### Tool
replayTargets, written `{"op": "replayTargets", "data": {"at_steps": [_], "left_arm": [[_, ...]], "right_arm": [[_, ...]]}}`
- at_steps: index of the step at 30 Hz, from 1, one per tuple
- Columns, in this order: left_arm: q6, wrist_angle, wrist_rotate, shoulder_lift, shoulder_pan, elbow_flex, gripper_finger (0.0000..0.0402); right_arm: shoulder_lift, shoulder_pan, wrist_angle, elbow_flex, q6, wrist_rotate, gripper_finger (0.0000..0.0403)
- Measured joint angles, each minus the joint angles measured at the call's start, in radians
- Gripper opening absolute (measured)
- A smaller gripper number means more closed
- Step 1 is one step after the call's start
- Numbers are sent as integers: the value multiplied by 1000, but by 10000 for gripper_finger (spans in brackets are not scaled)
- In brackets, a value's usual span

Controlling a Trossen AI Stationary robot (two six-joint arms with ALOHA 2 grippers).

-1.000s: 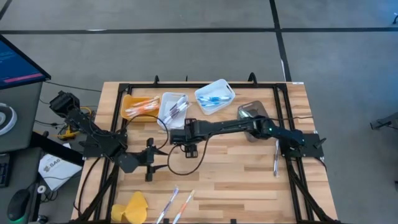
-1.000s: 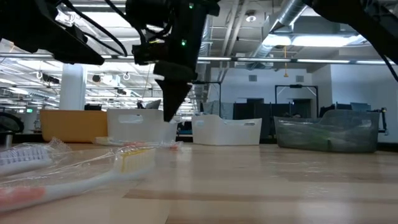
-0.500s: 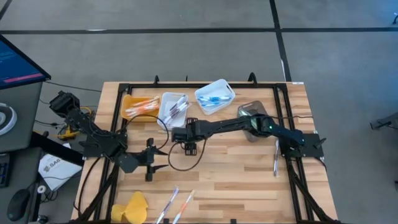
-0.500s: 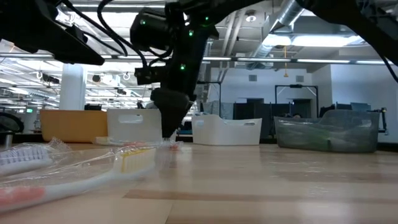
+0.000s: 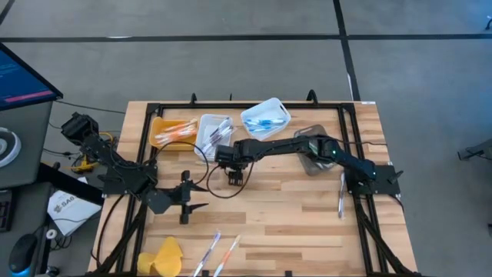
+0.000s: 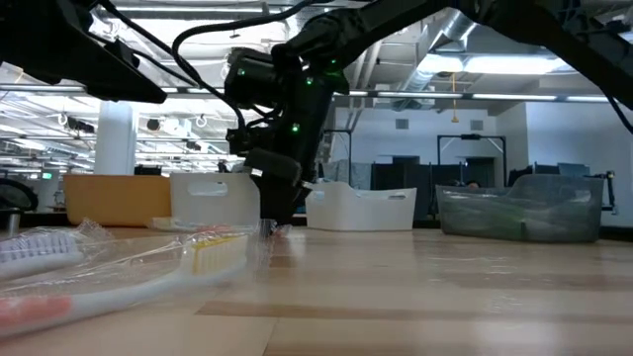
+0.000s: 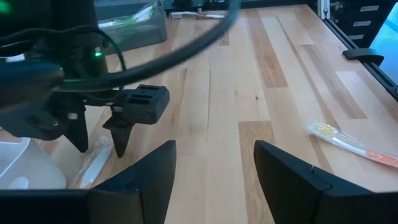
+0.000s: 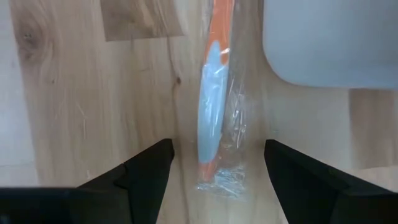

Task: Pick & Place Toothbrushes
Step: Put the orange toothbrush into the yellow bin

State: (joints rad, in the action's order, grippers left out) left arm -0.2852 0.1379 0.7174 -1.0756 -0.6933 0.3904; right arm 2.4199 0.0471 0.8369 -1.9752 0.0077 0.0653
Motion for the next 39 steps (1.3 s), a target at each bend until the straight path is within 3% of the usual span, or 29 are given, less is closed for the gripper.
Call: {"op": "replayTargets", "data": {"at_steps": [4,8,19,24,30,39], "left_arm": [[0,0,0,0,0,0,209],[0,0,0,0,0,0,209],[0,0,0,0,0,0,209],[0,0,0,0,0,0,209],[19,0,0,0,0,0,209],[63,1,0,0,0,0,209]], "right_arm": [[12,11,2,16,14,-50,246],[14,8,7,16,15,-57,209],[15,-17,24,18,8,-65,15],[15,-25,34,18,9,-74,29],[13,-57,54,12,-7,-43,8],[22,-129,160,-69,-22,15,10]]}}
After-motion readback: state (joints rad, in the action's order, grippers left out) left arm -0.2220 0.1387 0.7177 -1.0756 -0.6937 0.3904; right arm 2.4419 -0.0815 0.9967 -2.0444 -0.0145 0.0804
